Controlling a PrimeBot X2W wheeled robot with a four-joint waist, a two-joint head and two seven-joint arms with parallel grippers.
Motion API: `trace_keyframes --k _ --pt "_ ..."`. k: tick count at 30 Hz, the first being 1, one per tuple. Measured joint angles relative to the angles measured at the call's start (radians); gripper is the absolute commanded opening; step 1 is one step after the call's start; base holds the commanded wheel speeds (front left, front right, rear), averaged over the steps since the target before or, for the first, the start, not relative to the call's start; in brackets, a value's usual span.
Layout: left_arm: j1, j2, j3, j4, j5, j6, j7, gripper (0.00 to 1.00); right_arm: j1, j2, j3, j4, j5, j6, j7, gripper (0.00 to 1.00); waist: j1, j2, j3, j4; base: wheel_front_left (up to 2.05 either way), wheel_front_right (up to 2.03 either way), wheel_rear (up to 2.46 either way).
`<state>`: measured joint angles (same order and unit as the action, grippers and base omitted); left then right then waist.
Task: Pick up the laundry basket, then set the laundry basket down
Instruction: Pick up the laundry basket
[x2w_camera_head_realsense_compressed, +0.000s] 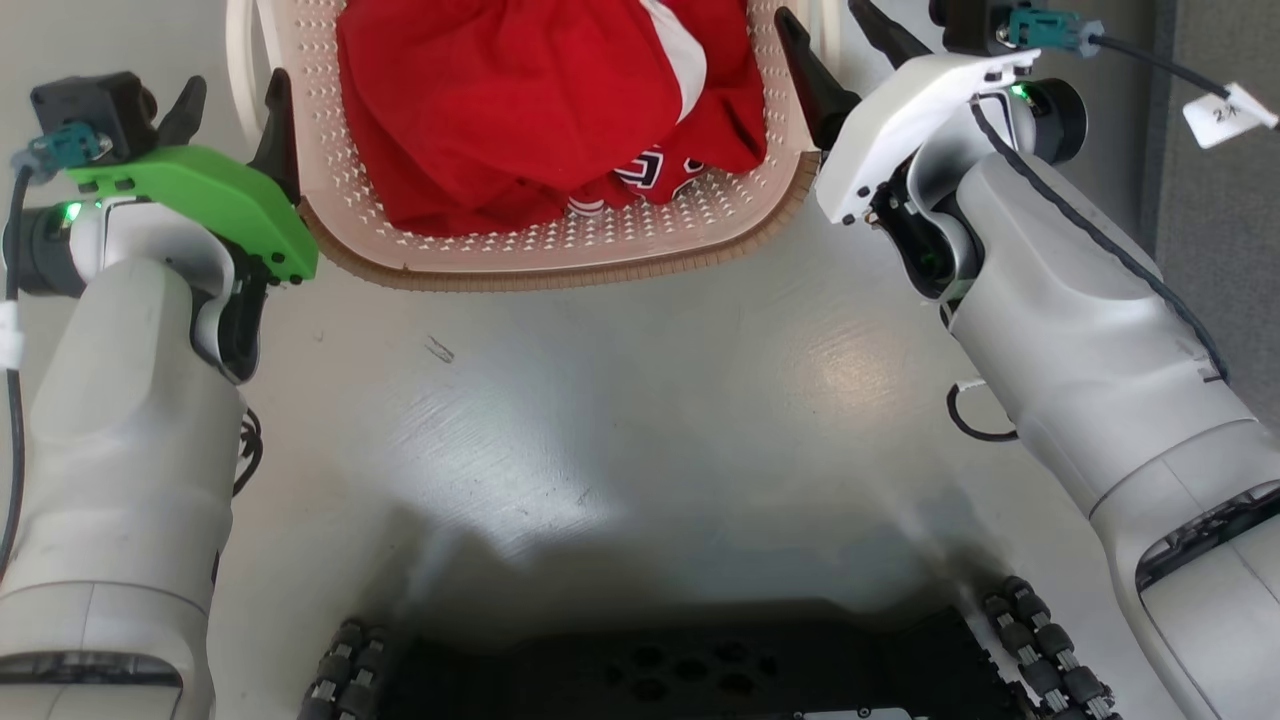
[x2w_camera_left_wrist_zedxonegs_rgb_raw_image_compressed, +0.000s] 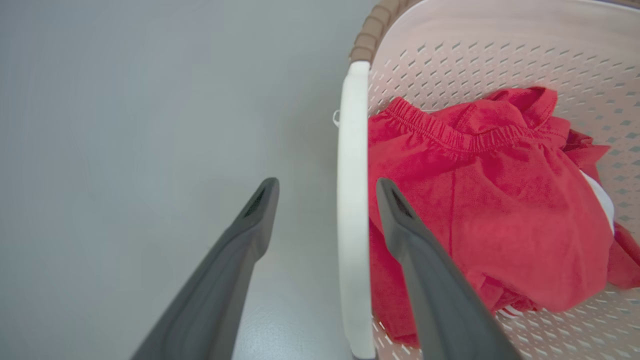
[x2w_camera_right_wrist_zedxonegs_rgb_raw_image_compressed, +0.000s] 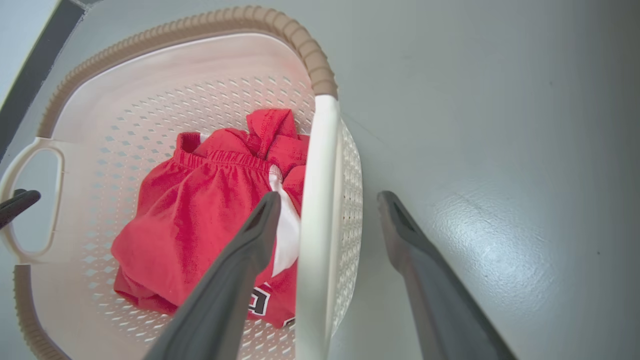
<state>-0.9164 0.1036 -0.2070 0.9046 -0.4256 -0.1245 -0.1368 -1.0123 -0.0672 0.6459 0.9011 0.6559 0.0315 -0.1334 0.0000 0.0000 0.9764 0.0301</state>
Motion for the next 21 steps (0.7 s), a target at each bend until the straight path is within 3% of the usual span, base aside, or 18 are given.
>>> trace_keyframes --k 21 --pt "-0.097 -0.013 -0.112 0.081 -0.059 0.000 0.031 1.00 -0.069 -0.001 0.086 0.069 0.094 -0.025 0.030 1.00 0.0000 0.0000 0.062 0.012 0.00 0.00 0.00"
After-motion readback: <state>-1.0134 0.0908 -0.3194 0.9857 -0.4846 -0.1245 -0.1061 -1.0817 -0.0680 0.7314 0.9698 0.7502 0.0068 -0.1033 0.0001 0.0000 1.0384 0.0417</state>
